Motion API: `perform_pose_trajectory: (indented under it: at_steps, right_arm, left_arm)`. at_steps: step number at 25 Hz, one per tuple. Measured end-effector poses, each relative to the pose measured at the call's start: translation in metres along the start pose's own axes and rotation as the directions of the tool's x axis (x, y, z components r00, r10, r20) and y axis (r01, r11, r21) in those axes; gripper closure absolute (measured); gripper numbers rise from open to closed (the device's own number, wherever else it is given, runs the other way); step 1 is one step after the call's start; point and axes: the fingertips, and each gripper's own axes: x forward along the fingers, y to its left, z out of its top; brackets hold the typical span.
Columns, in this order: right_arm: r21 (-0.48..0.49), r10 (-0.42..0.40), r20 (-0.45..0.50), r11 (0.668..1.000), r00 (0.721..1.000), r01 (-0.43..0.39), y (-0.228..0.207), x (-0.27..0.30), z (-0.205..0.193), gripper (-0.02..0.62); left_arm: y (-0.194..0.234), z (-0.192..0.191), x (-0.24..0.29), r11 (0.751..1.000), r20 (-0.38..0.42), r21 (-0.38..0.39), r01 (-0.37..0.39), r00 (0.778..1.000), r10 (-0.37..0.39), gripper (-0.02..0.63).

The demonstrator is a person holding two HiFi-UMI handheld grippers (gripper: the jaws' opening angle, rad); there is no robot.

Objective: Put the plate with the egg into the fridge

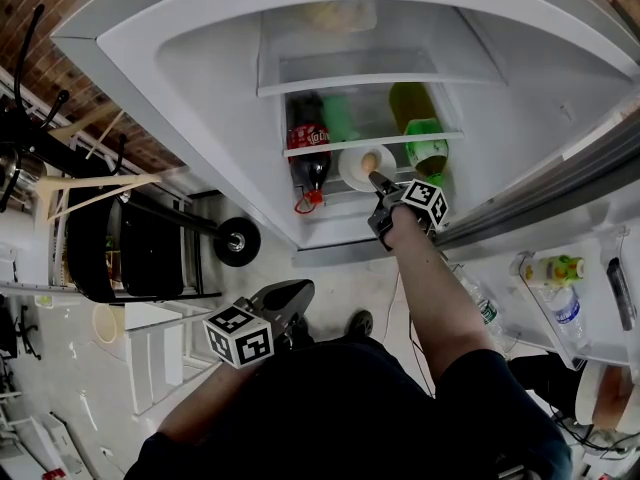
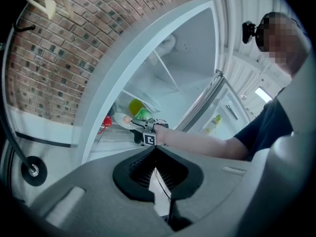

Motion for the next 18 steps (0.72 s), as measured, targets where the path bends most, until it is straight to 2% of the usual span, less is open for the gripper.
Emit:
perform_pose_trajectory:
  at_steps: [8,10,12,14,18]
  right_arm:
    - [0.005,0.014,-0.014,1.0,1.0,-0.014,-0.008,-0.018,-0.013,0.374]
    - [-0.001,0.014,-0.011,1.0,1.0,-0.014,-0.007,-0.023,-0.018,0.404]
    - [-0.024,-0.007,0.005,1.0,1.0,0.007,-0.008,-0.028,-0.018,0.497]
    - [-0.038,-0.023,0.025,0.999,0.999,0.024,-0.01,-0.031,-0.015,0.554]
    - [-0.04,-0.018,0.05,0.999,0.999,0.02,-0.01,-0.028,-0.007,0.578]
  left_arm:
    - [-0.002,-0.001,0.002,1.0,-0.001,-0.003,0.007,1.0,-0.007,0.6]
    - [-0.002,-0.002,0.003,1.0,-0.005,-0.009,0.011,1.0,-0.011,0.6]
    - [-0.004,-0.003,0.004,1.0,-0.008,-0.009,0.017,1.0,-0.017,0.6]
    - [-0.006,-0.003,0.005,1.0,-0.011,-0.005,0.023,1.0,-0.023,0.6]
    - [-0.008,-0.005,0.006,1.0,-0.019,-0.008,0.026,0.999,-0.026,0.6]
